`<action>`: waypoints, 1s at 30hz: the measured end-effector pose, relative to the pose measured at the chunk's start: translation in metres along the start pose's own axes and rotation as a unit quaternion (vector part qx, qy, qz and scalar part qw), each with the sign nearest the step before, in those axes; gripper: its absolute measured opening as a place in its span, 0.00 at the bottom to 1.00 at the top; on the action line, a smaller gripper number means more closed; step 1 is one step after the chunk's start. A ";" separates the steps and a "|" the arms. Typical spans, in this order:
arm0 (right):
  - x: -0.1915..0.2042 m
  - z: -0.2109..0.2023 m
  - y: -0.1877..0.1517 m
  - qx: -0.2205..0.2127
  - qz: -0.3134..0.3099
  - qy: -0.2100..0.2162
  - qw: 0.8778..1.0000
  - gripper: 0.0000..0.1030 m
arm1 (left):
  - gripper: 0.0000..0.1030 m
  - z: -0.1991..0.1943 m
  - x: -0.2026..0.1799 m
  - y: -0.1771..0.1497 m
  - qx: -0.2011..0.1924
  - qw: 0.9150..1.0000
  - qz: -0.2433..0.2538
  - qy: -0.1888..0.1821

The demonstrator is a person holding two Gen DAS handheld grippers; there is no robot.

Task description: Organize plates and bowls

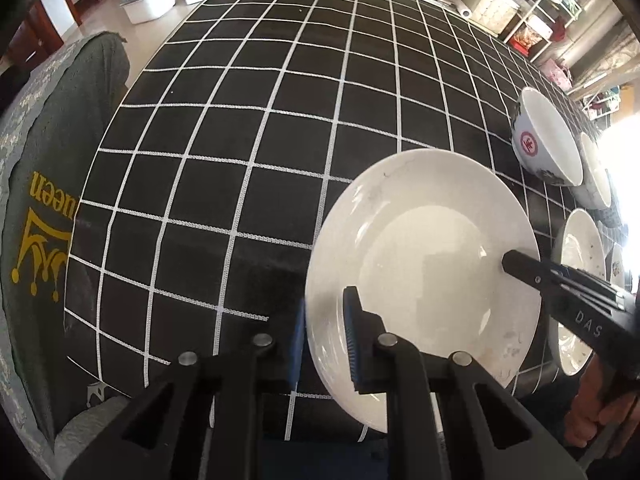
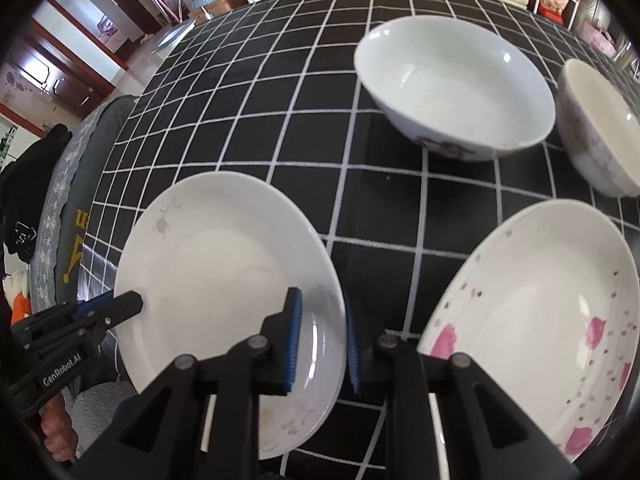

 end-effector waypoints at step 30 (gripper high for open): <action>-0.097 -0.120 -0.072 -0.108 0.066 -0.007 0.992 0.24 | 0.16 -0.075 -0.151 -0.052 -0.064 0.988 0.130 -0.055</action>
Point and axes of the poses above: each gripper's, at about its wrist camera, not at the fingertips, and z roughly the way its jaws point, x to its left, y to its top, the point moved 1 cm from there along z, roughly the way its jaws point, and after that the axes turned 4 degrees about x, right-handed, at the moved point
